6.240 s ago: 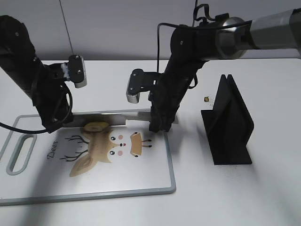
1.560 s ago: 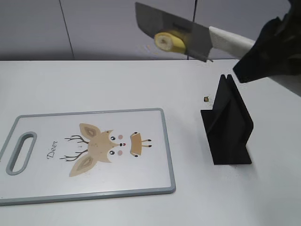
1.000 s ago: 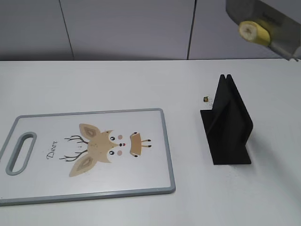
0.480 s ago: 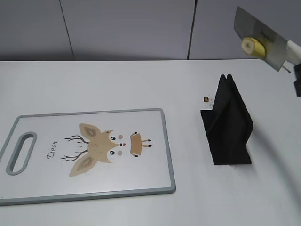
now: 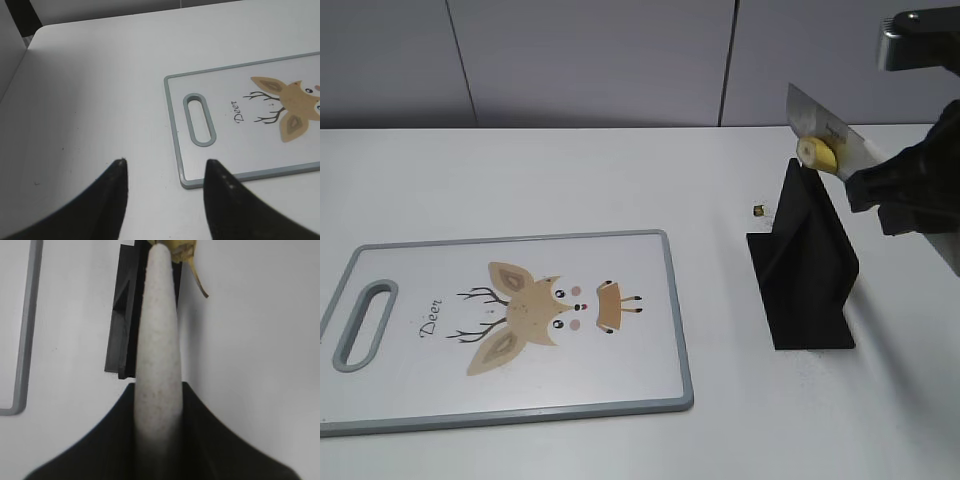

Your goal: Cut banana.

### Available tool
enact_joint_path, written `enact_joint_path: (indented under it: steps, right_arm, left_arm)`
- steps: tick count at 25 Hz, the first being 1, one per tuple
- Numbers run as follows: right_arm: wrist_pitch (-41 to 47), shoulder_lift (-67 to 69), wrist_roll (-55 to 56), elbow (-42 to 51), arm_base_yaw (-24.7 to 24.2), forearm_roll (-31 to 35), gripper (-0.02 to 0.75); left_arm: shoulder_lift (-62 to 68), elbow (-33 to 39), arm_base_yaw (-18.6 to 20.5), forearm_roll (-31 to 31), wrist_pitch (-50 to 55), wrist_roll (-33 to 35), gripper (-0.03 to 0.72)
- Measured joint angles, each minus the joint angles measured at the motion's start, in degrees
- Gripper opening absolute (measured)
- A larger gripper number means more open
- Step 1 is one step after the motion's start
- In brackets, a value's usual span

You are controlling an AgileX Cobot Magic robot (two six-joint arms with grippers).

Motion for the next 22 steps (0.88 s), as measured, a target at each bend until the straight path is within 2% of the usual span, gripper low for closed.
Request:
enact_joint_path:
  steps: [12,22]
  right_arm:
    - [-2.0,6.5,2.5,0.0,0.0,-0.5,0.162]
    - [-0.8,12.8,2.5,0.0,0.0,4.5,0.162]
  left_arm:
    - [0.0,0.0,0.0,0.0,0.0,0.0,0.46]
    - [0.0,0.0,0.0,0.0,-0.1,0.0,0.435]
